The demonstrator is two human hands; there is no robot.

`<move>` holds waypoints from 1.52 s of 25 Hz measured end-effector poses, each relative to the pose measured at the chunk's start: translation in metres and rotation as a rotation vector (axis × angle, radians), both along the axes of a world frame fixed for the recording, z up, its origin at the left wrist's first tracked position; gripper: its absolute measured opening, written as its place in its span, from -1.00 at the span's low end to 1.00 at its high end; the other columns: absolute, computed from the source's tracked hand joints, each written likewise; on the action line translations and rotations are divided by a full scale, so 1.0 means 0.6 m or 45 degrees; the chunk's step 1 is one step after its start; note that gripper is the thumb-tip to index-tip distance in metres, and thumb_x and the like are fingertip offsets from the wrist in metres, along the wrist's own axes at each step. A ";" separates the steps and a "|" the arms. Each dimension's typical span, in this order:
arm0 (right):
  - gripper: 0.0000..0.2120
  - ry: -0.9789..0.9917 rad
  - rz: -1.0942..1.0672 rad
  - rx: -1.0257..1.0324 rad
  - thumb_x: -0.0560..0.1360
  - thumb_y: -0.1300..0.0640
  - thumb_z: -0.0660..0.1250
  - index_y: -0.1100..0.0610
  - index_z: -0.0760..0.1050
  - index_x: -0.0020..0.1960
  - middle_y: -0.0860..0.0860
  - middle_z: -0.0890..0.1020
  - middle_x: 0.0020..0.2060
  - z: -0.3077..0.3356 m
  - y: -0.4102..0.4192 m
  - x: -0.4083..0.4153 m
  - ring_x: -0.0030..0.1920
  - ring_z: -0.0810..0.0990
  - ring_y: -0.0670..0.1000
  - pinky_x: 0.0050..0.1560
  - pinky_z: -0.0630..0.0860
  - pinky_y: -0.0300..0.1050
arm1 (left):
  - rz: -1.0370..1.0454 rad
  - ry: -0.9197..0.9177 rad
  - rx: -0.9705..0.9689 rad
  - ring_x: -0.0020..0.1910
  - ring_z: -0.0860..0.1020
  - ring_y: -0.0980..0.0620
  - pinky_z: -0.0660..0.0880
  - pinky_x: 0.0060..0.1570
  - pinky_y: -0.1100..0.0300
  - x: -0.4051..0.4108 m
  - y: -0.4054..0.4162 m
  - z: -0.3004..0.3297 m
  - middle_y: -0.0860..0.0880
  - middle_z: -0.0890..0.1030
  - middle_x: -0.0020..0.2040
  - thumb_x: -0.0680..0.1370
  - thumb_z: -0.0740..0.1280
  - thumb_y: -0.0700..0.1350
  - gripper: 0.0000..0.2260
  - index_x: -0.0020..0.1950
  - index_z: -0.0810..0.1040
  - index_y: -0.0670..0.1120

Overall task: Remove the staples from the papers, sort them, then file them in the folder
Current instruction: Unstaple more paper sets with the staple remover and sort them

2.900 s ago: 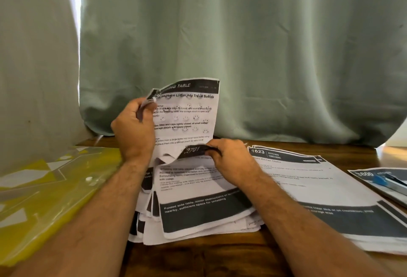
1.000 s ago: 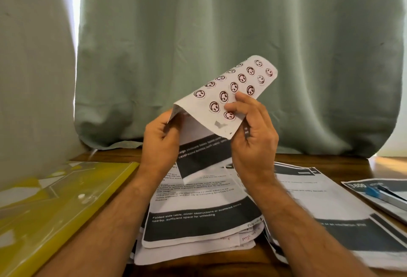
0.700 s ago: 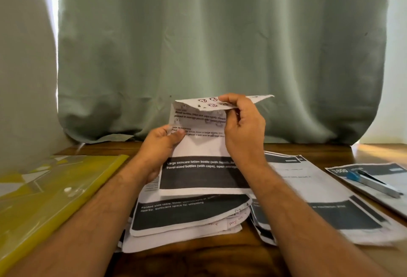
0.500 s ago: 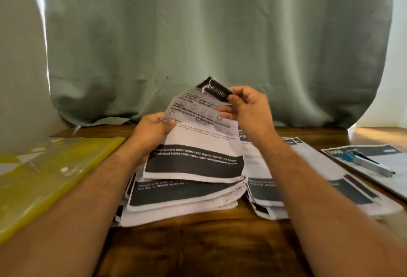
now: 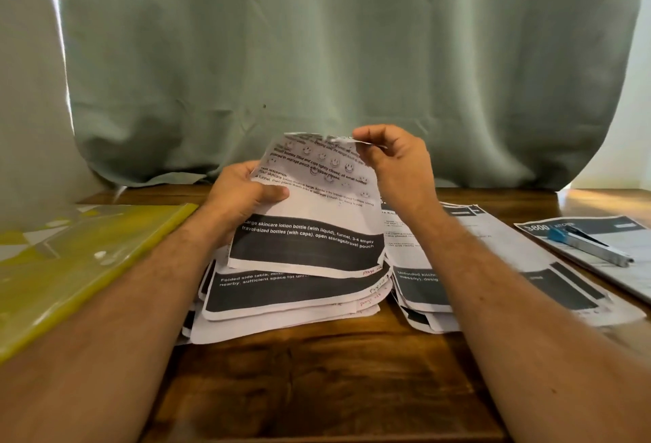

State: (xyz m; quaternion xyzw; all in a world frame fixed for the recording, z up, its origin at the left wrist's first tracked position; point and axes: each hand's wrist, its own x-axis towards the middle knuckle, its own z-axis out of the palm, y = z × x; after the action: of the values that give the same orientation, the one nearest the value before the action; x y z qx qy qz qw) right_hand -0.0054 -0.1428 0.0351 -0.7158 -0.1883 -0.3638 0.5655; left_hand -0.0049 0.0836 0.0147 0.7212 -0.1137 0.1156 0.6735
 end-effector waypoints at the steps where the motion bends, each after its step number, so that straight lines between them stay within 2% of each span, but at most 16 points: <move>1: -0.76 -0.039 -0.035 -0.003 0.53 0.32 0.37 0.02 0.64 0.06 -0.09 0.71 -0.04 0.000 0.000 0.000 -0.01 0.68 -0.13 0.10 0.61 -0.13 | 0.019 -0.024 -0.015 -0.11 0.73 -0.06 0.65 -0.16 0.14 0.002 0.002 0.001 -0.06 0.75 -0.05 0.44 0.46 -0.40 -0.66 0.15 0.64 -0.10; 5: -0.80 -0.201 -0.180 -0.101 0.56 0.26 0.34 0.04 0.65 0.09 -0.14 0.67 -0.02 0.003 0.002 -0.014 0.01 0.63 -0.19 0.04 0.60 -0.25 | -0.047 -0.024 -0.077 -0.06 0.72 -0.11 0.64 -0.12 0.10 0.000 0.006 0.005 -0.10 0.74 -0.02 0.47 0.43 -0.38 -0.69 0.17 0.63 -0.14; 7: -0.83 -0.331 -0.279 -0.172 0.57 0.25 0.32 0.08 0.65 0.07 -0.11 0.61 -0.01 0.005 0.007 -0.022 0.02 0.57 -0.24 0.02 0.54 -0.39 | -0.164 0.045 -0.026 -0.06 0.72 -0.11 0.66 -0.13 0.12 -0.004 0.000 0.001 -0.13 0.74 -0.01 0.51 0.39 -0.37 -0.74 0.17 0.61 -0.16; 9: -0.82 -0.412 -0.362 -0.205 0.58 0.26 0.29 0.10 0.64 0.07 -0.08 0.58 -0.02 0.006 0.012 -0.026 -0.01 0.55 -0.22 0.02 0.52 -0.42 | -0.258 0.132 0.056 -0.01 0.71 -0.12 0.65 -0.03 0.04 -0.002 -0.003 -0.009 -0.14 0.73 0.04 0.57 0.37 -0.28 -0.76 0.22 0.59 -0.15; 11: -0.80 -0.382 -0.433 -0.261 0.59 0.26 0.27 0.09 0.63 0.08 -0.07 0.57 -0.02 0.004 0.014 -0.027 -0.04 0.52 -0.20 0.06 0.50 -0.42 | -0.307 0.211 0.136 0.04 0.70 -0.12 0.63 0.07 -0.03 -0.001 -0.005 -0.019 -0.11 0.72 0.07 0.60 0.36 -0.12 -0.74 0.29 0.56 -0.10; 14: -0.82 -0.109 -0.513 -0.439 0.61 0.19 0.27 0.09 0.63 0.11 -0.10 0.47 -0.01 -0.002 0.009 -0.027 -0.05 0.46 -0.20 0.01 0.36 -0.59 | -0.337 0.303 0.366 -0.03 0.72 0.05 0.63 -0.17 0.21 -0.015 -0.008 -0.021 0.07 0.74 -0.01 0.52 0.38 0.10 -0.68 0.23 0.56 0.03; 16: -0.85 0.053 -0.572 -0.596 0.58 0.12 0.32 0.07 0.64 0.10 -0.09 0.48 -0.05 -0.006 0.009 -0.025 -0.09 0.46 -0.15 0.06 0.35 -0.49 | -0.356 0.343 0.487 0.04 0.69 0.06 0.57 -0.11 0.25 -0.018 -0.008 -0.022 0.11 0.73 0.01 0.46 0.29 0.28 -0.57 0.20 0.60 0.08; 19: -0.87 0.209 -0.544 -0.631 0.59 0.10 0.34 0.07 0.64 0.08 -0.03 0.64 -0.07 -0.007 0.002 -0.032 -0.10 0.58 -0.05 0.13 0.56 -0.12 | -0.292 0.376 0.452 0.07 0.67 0.00 0.51 0.04 0.16 -0.006 -0.010 -0.029 0.05 0.74 -0.02 0.43 0.04 0.48 -0.31 0.23 0.61 0.04; 20: -0.85 0.224 -0.521 -0.616 0.59 0.15 0.32 0.07 0.63 0.11 -0.01 0.67 -0.06 -0.003 -0.002 -0.035 -0.09 0.61 -0.03 0.13 0.57 -0.08 | -0.229 0.382 0.437 0.07 0.66 -0.01 0.50 0.04 0.15 -0.002 -0.012 -0.030 0.03 0.74 -0.03 0.46 -0.03 0.48 -0.29 0.23 0.61 0.04; 22: -0.75 0.225 -0.504 -0.664 0.58 0.26 0.27 0.06 0.62 0.16 0.02 0.67 -0.05 0.011 -0.019 -0.039 -0.09 0.61 0.01 0.08 0.57 -0.12 | -0.163 0.360 0.559 0.08 0.61 0.03 0.47 0.05 0.14 -0.003 -0.019 -0.033 0.02 0.71 0.03 0.59 -0.05 0.38 -0.45 0.16 0.61 0.12; 25: -0.72 0.290 -0.518 -0.868 0.50 0.30 0.24 0.05 0.64 0.06 0.00 0.64 -0.18 0.059 -0.061 -0.042 -0.18 0.60 0.04 -0.10 0.49 -0.22 | -0.114 0.178 0.955 0.12 0.58 0.14 0.49 0.14 0.14 0.008 -0.025 -0.032 0.13 0.66 0.11 0.62 0.29 0.15 -0.82 0.06 0.67 0.18; 27: -0.73 0.382 -0.535 -1.027 0.46 0.32 0.22 0.04 0.62 -0.05 0.00 0.65 -0.28 0.096 -0.099 -0.044 -0.29 0.62 0.02 -0.19 0.54 -0.22 | -0.073 0.142 1.273 0.10 0.59 0.13 0.51 0.20 0.10 0.018 -0.038 -0.013 0.14 0.69 0.08 0.56 0.41 0.09 -0.87 0.04 0.71 0.15; 29: -0.73 0.505 -0.494 -1.057 0.44 0.37 0.20 0.09 0.60 -0.13 0.05 0.67 -0.35 0.116 -0.140 -0.039 -0.36 0.68 0.06 -0.23 0.64 -0.13 | -0.006 0.095 1.470 0.05 0.60 0.10 0.53 0.20 0.08 0.021 -0.068 0.013 0.08 0.70 0.06 0.55 0.42 0.04 -0.88 0.02 0.73 0.09; 32: -0.76 0.693 -0.399 -1.061 0.45 0.40 0.28 0.10 0.59 -0.18 0.15 0.71 -0.27 0.101 -0.191 -0.026 -0.27 0.72 0.09 -0.16 0.69 -0.02 | 0.034 -0.003 1.407 0.06 0.59 0.07 0.49 0.14 0.13 0.018 -0.133 0.037 0.07 0.69 0.11 0.54 0.43 0.04 -0.85 0.07 0.72 0.08; 35: -0.75 0.755 -0.472 -1.186 0.41 0.33 0.43 -0.02 0.59 -0.26 0.02 0.70 -0.31 0.072 -0.231 -0.012 -0.28 0.69 0.02 -0.16 0.65 -0.11 | -0.028 0.087 1.399 0.10 0.58 0.03 0.49 0.14 0.11 0.023 -0.202 0.017 0.04 0.66 0.15 0.51 0.46 0.09 -0.76 0.13 0.69 0.04; 38: -0.77 0.763 -0.561 -1.310 0.42 0.28 0.44 -0.05 0.57 -0.25 -0.06 0.63 -0.32 0.063 -0.255 -0.006 -0.26 0.61 -0.01 -0.21 0.47 -0.22 | 0.098 0.119 1.355 0.07 0.60 -0.02 0.52 0.16 0.02 0.032 -0.241 -0.025 -0.01 0.67 0.11 0.51 0.42 0.17 -0.69 0.12 0.64 0.01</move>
State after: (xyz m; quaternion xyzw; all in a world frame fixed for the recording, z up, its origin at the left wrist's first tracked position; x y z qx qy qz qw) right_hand -0.0090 -0.2961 0.0729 -0.9888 -0.0207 -0.1183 0.0890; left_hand 0.0143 -0.0611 -0.0004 0.9710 -0.0999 0.0343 0.2143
